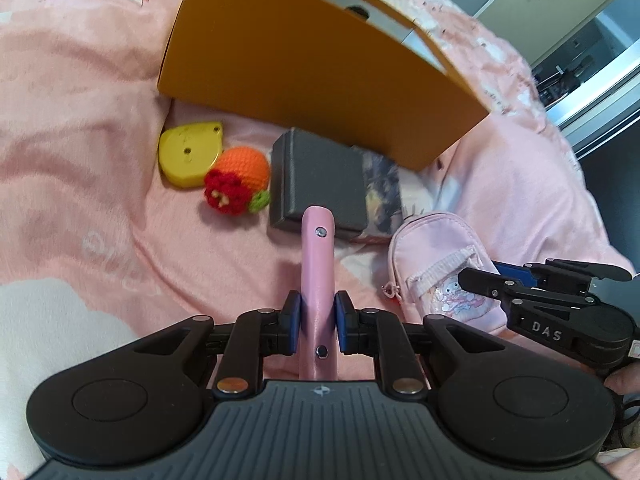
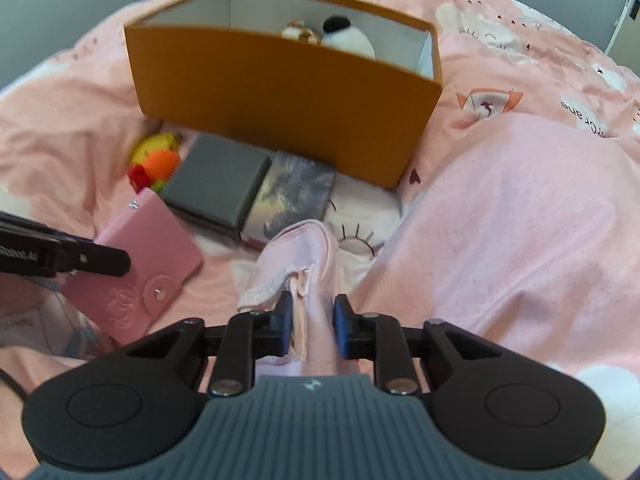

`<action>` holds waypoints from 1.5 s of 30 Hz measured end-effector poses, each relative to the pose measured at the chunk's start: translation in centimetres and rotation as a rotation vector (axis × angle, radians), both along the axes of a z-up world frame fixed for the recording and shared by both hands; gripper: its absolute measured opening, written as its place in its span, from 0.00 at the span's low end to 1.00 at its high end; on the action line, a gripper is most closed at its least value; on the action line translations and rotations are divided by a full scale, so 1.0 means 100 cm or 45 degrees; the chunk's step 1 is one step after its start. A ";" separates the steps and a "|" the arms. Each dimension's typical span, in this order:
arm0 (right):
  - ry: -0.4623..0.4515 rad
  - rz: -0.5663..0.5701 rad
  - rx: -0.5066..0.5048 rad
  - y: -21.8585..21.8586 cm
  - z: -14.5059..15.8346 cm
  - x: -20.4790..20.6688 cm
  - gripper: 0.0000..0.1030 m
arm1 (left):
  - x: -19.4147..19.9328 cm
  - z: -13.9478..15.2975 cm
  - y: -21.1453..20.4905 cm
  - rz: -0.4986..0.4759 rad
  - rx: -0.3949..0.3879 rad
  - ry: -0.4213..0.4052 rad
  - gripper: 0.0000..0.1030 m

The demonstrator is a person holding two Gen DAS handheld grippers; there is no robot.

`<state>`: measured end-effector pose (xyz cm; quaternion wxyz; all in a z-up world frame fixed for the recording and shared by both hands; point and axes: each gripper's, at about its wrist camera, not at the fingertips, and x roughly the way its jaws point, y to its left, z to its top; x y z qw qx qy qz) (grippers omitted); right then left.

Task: Organize objects
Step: 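Carry the wallet into the orange box with the left gripper while the right carries the bag over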

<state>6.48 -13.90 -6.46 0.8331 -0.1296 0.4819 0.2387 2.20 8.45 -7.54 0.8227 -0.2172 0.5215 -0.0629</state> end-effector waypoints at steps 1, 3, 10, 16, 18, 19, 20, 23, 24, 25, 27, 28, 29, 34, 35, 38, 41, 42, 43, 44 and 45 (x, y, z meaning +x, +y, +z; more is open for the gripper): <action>-0.001 -0.002 0.033 -0.003 0.006 0.000 0.21 | 0.000 0.003 0.001 0.002 -0.008 -0.016 0.19; -0.006 -0.011 0.104 -0.006 0.017 0.003 0.21 | -0.001 0.011 0.002 0.009 -0.029 -0.050 0.19; -0.068 -0.033 0.318 -0.016 0.060 0.014 0.20 | 0.007 0.054 0.006 0.042 -0.129 -0.194 0.19; -0.208 -0.015 0.413 -0.012 0.100 0.028 0.20 | 0.032 0.097 0.001 0.011 -0.121 -0.317 0.19; -0.248 -0.018 0.443 -0.011 0.112 0.037 0.20 | 0.043 0.109 0.001 -0.005 -0.105 -0.344 0.19; -0.259 -0.024 0.462 -0.011 0.116 0.041 0.20 | 0.048 0.115 0.002 -0.011 -0.101 -0.354 0.19; -0.269 -0.030 0.480 -0.012 0.121 0.046 0.20 | 0.054 0.120 0.002 -0.014 -0.097 -0.366 0.19; -0.295 -0.056 0.540 -0.016 0.130 0.064 0.20 | 0.073 0.136 0.007 -0.019 -0.097 -0.405 0.19; -0.298 -0.070 0.557 -0.017 0.132 0.071 0.20 | 0.081 0.140 0.008 -0.016 -0.098 -0.418 0.19; -0.300 -0.089 0.576 -0.018 0.133 0.079 0.20 | 0.087 0.143 0.010 -0.013 -0.095 -0.428 0.19; -0.302 -0.132 0.611 -0.021 0.134 0.094 0.20 | 0.105 0.146 0.012 -0.008 -0.084 -0.435 0.19; -0.309 -0.151 0.621 -0.023 0.134 0.099 0.20 | 0.113 0.144 0.013 0.001 -0.084 -0.427 0.19; -0.321 -0.169 0.625 -0.024 0.134 0.106 0.20 | 0.120 0.142 0.015 0.009 -0.085 -0.418 0.19; -0.351 -0.233 0.603 -0.025 0.122 0.133 0.20 | 0.163 0.111 0.020 0.102 -0.123 -0.322 0.19; -0.342 -0.241 0.599 -0.024 0.118 0.138 0.20 | 0.169 0.102 0.022 0.115 -0.138 -0.287 0.19; -0.308 -0.254 0.591 -0.025 0.103 0.151 0.20 | 0.187 0.072 0.025 0.124 -0.237 -0.176 0.19; -0.293 -0.266 0.568 -0.026 0.091 0.163 0.20 | 0.202 0.048 0.030 0.135 -0.367 -0.077 0.19; -0.292 -0.271 0.562 -0.026 0.088 0.167 0.20 | 0.206 0.044 0.031 0.141 -0.384 -0.059 0.19; -0.292 -0.276 0.555 -0.026 0.085 0.170 0.20 | 0.210 0.040 0.032 0.151 -0.403 -0.041 0.19; -0.292 -0.278 0.550 -0.027 0.083 0.173 0.20 | 0.214 0.036 0.033 0.163 -0.428 -0.024 0.19; -0.292 -0.280 0.548 -0.026 0.080 0.176 0.20 | 0.217 0.033 0.035 0.184 -0.456 -0.009 0.19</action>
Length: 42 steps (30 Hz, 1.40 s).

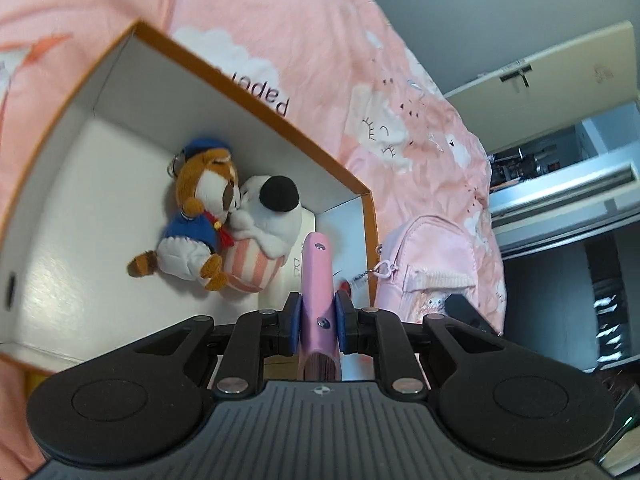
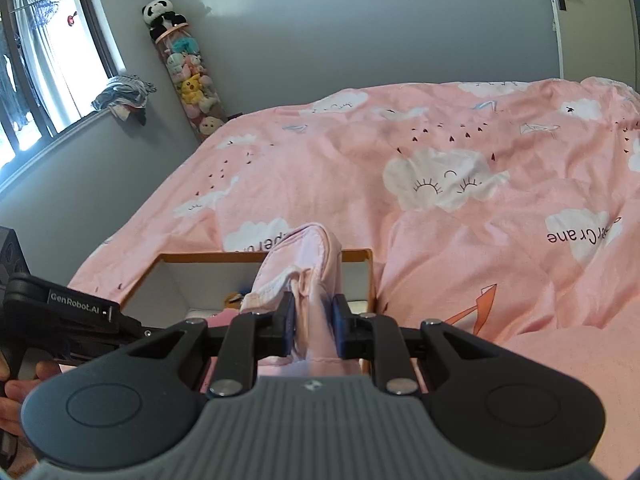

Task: Organize objects
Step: 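Carry the wallet into the orange box with the left gripper while the right carries the bag over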

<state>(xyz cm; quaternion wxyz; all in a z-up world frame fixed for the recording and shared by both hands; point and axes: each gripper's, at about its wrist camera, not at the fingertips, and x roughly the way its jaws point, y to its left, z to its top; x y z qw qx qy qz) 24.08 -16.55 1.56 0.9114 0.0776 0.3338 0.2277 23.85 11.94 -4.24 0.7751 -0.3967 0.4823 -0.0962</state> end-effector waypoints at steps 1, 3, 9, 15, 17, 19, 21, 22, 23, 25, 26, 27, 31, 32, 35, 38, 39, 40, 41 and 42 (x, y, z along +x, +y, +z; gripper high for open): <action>0.003 -0.002 0.000 0.000 -0.002 0.002 0.20 | 0.003 -0.002 0.001 0.019 -0.022 0.011 0.18; 0.007 -0.004 0.007 -0.001 -0.005 0.005 0.20 | 0.007 -0.006 0.002 0.050 -0.041 0.023 0.18; -0.014 -0.007 -0.024 -0.001 -0.010 0.008 0.20 | 0.004 -0.013 0.000 0.099 0.031 0.075 0.18; -0.005 0.004 -0.020 0.001 -0.016 0.013 0.20 | 0.009 -0.030 0.008 0.143 0.028 0.241 0.18; -0.001 0.011 -0.018 0.003 -0.018 0.013 0.20 | 0.012 -0.035 0.008 0.141 0.027 0.285 0.18; 0.003 0.015 -0.019 0.003 -0.019 0.014 0.20 | 0.016 -0.037 0.007 0.136 0.034 0.315 0.19; 0.007 0.018 -0.020 0.003 -0.020 0.013 0.20 | 0.019 -0.041 0.005 0.131 0.043 0.348 0.19; 0.008 0.019 -0.022 0.004 -0.021 0.013 0.20 | 0.021 -0.042 0.004 0.124 0.049 0.361 0.20; 0.008 0.022 -0.025 0.004 -0.021 0.013 0.20 | 0.023 -0.043 0.003 0.114 0.068 0.373 0.22; 0.006 0.028 -0.032 0.005 -0.022 0.012 0.20 | 0.027 -0.042 -0.001 0.070 0.140 0.391 0.26; 0.005 0.029 -0.036 0.006 -0.022 0.012 0.20 | 0.029 -0.040 -0.005 0.038 0.193 0.393 0.32; 0.004 0.030 -0.040 0.006 -0.023 0.011 0.20 | 0.032 -0.038 -0.009 0.007 0.258 0.399 0.34; 0.010 0.035 -0.049 0.008 -0.025 0.011 0.20 | 0.039 -0.032 -0.021 -0.147 0.377 0.404 0.42; 0.011 0.034 -0.052 0.008 -0.025 0.011 0.20 | 0.041 -0.030 -0.026 -0.198 0.423 0.392 0.43; 0.014 0.035 -0.060 0.009 -0.027 0.011 0.20 | 0.043 -0.024 -0.044 -0.341 0.567 0.346 0.44; 0.015 0.032 -0.064 0.009 -0.027 0.011 0.20 | 0.049 -0.024 -0.049 -0.416 0.599 0.352 0.44; 0.015 0.033 -0.065 0.009 -0.028 0.011 0.20 | 0.050 -0.026 -0.046 -0.419 0.582 0.376 0.44; 0.015 0.034 -0.066 0.010 -0.028 0.011 0.20 | 0.052 -0.029 -0.044 -0.411 0.558 0.403 0.44; 0.016 0.036 -0.066 0.010 -0.028 0.012 0.20 | 0.054 -0.032 -0.042 -0.395 0.531 0.431 0.44; 0.017 0.037 -0.066 0.010 -0.028 0.012 0.20 | 0.055 -0.036 -0.040 -0.378 0.508 0.455 0.44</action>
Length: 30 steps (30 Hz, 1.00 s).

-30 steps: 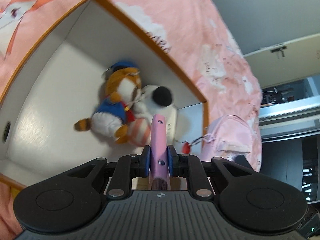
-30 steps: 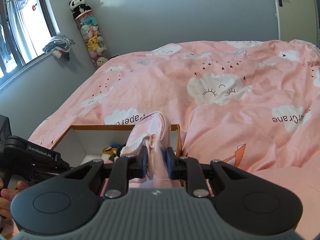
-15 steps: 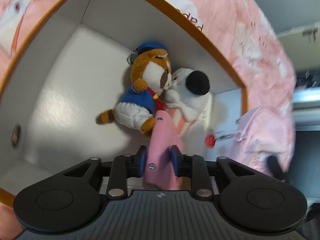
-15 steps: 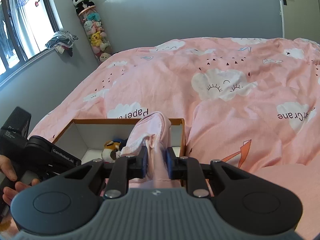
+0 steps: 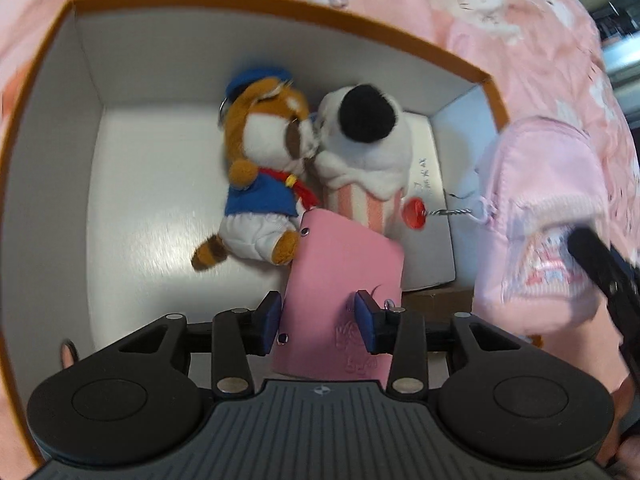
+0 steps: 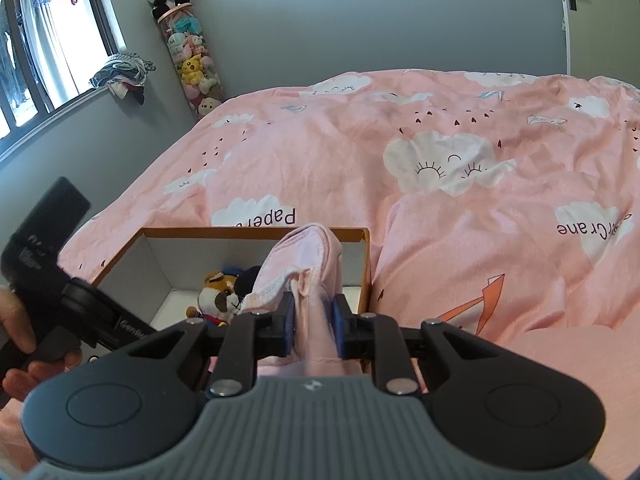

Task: Organize objects
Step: 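Carry the wallet into the orange box with the left gripper while the right carries the bag over, then release the wallet in the box with the left gripper while the right lowers the bag inside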

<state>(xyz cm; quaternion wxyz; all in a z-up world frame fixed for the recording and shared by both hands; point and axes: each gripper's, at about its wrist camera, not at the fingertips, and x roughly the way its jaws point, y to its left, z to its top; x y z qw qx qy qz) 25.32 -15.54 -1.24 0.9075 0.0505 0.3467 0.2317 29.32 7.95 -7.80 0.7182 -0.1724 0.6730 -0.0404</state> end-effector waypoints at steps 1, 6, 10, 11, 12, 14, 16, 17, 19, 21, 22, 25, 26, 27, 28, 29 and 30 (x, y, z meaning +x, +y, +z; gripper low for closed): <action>0.001 0.001 0.000 0.000 0.000 0.000 0.20 | 0.000 -0.002 0.000 0.014 -0.005 0.015 0.44; 0.006 0.000 -0.009 0.001 -0.002 0.002 0.20 | 0.000 -0.004 -0.006 0.033 0.026 0.047 0.44; 0.012 0.006 -0.015 0.003 -0.004 0.002 0.20 | 0.003 -0.016 -0.005 0.093 -0.011 0.129 0.47; 0.012 0.006 -0.014 0.003 -0.003 0.001 0.20 | 0.003 -0.018 -0.005 0.094 -0.015 0.141 0.47; 0.012 0.007 -0.014 0.003 -0.004 0.001 0.20 | 0.003 -0.019 -0.006 0.095 -0.015 0.148 0.48; 0.012 0.005 -0.014 0.003 -0.003 0.001 0.20 | 0.003 -0.019 -0.006 0.088 -0.012 0.149 0.48; 0.011 0.003 -0.015 0.003 -0.004 0.001 0.20 | 0.004 -0.017 -0.007 0.075 -0.013 0.143 0.48; 0.011 0.000 -0.015 0.002 -0.003 0.001 0.20 | 0.004 -0.017 -0.007 0.061 -0.015 0.140 0.48; 0.012 0.000 -0.013 0.001 -0.003 0.000 0.20 | 0.006 -0.016 -0.012 0.008 -0.027 0.120 0.49; 0.012 0.000 -0.012 0.001 -0.004 0.000 0.20 | 0.006 -0.016 -0.013 -0.064 -0.038 0.089 0.49; 0.012 -0.001 -0.012 0.001 -0.004 0.000 0.20 | 0.006 -0.017 -0.013 -0.088 -0.044 0.070 0.48; 0.016 0.004 -0.012 0.000 -0.004 0.000 0.20 | 0.004 -0.017 -0.009 -0.086 -0.070 0.028 0.46; 0.018 0.005 -0.013 0.000 -0.004 0.000 0.20 | 0.002 -0.015 -0.008 -0.078 -0.074 0.009 0.39; 0.019 0.004 -0.016 -0.001 -0.004 0.000 0.20 | -0.001 -0.011 -0.006 -0.070 -0.078 -0.020 0.36; 0.020 0.003 -0.018 -0.002 -0.004 -0.001 0.20 | -0.005 -0.007 -0.004 -0.067 -0.088 -0.053 0.29; 0.020 0.001 -0.019 -0.002 -0.004 -0.001 0.20 | -0.009 -0.002 -0.002 -0.062 -0.105 -0.088 0.25; 0.020 -0.002 -0.021 -0.003 -0.004 0.000 0.20 | -0.013 0.003 -0.001 -0.056 -0.124 -0.119 0.23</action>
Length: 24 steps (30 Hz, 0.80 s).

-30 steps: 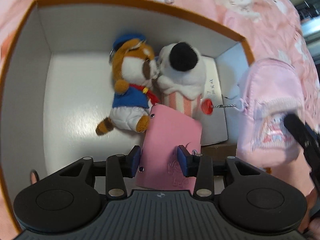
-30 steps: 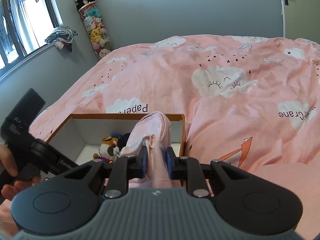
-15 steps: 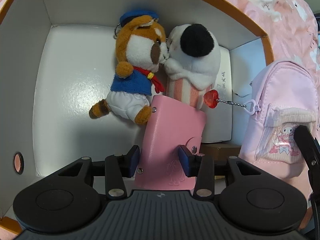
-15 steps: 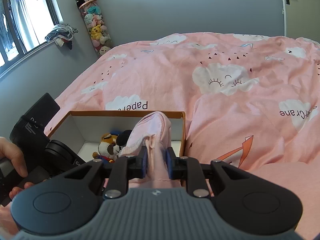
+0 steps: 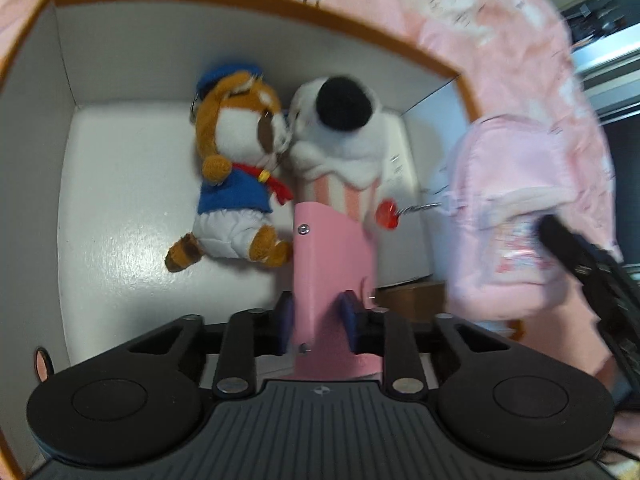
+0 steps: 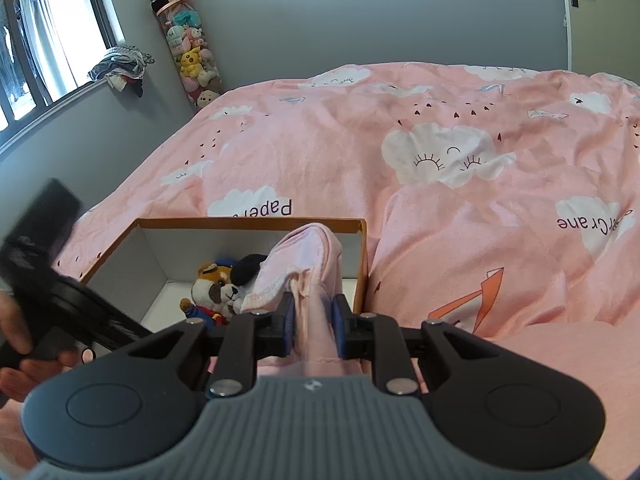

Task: Organize objects
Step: 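Release the wallet in the box with the left gripper while the right lowers the bag inside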

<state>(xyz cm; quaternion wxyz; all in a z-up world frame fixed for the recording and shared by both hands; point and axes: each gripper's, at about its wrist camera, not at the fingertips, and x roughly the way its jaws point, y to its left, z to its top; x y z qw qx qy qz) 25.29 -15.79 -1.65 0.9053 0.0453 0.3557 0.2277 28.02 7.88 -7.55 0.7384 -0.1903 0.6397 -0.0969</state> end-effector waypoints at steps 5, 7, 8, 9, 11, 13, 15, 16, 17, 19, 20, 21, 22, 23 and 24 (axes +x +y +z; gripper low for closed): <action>0.000 -0.004 -0.004 0.000 0.000 0.001 0.20 | -0.014 0.023 0.006 0.035 -0.042 -0.105 0.19; -0.007 0.002 -0.008 0.000 0.001 0.001 0.20 | -0.019 0.033 0.007 0.034 -0.029 -0.166 0.18; -0.010 0.004 -0.010 0.001 0.001 0.000 0.20 | -0.022 0.042 0.009 0.036 -0.022 -0.202 0.18; -0.013 0.005 -0.011 0.002 0.001 0.000 0.20 | -0.023 0.049 0.016 0.037 -0.018 -0.232 0.18; -0.017 0.008 -0.007 0.003 0.002 0.000 0.20 | -0.025 0.065 0.026 0.050 -0.025 -0.283 0.17; -0.016 0.019 0.001 0.004 0.002 0.001 0.20 | -0.026 0.079 0.034 0.069 -0.027 -0.326 0.17; -0.010 0.039 0.009 0.009 0.002 0.002 0.20 | -0.026 0.090 0.040 0.103 -0.007 -0.360 0.17; -0.006 0.052 0.011 0.012 0.002 0.003 0.20 | -0.026 0.094 0.046 0.123 0.010 -0.382 0.17; -0.005 0.065 0.010 0.015 0.002 0.004 0.20 | -0.026 0.098 0.051 0.140 0.027 -0.401 0.17; -0.006 0.087 0.008 0.022 0.003 0.005 0.20 | -0.024 0.098 0.062 0.190 0.065 -0.428 0.17; -0.008 0.099 0.008 0.026 0.003 0.005 0.20 | -0.021 0.096 0.067 0.223 0.087 -0.434 0.17; -0.010 0.111 0.010 0.029 0.004 0.005 0.20 | -0.023 0.096 0.077 0.249 0.106 -0.437 0.17; -0.011 0.122 0.010 0.033 0.004 0.005 0.20 | -0.020 0.090 0.081 0.276 0.134 -0.439 0.17; -0.012 0.131 0.008 0.037 0.004 0.006 0.20 | -0.015 0.084 0.084 0.306 0.169 -0.440 0.17; -0.013 0.139 0.005 0.040 0.003 0.007 0.20 | -0.014 0.080 0.088 0.327 0.196 -0.440 0.17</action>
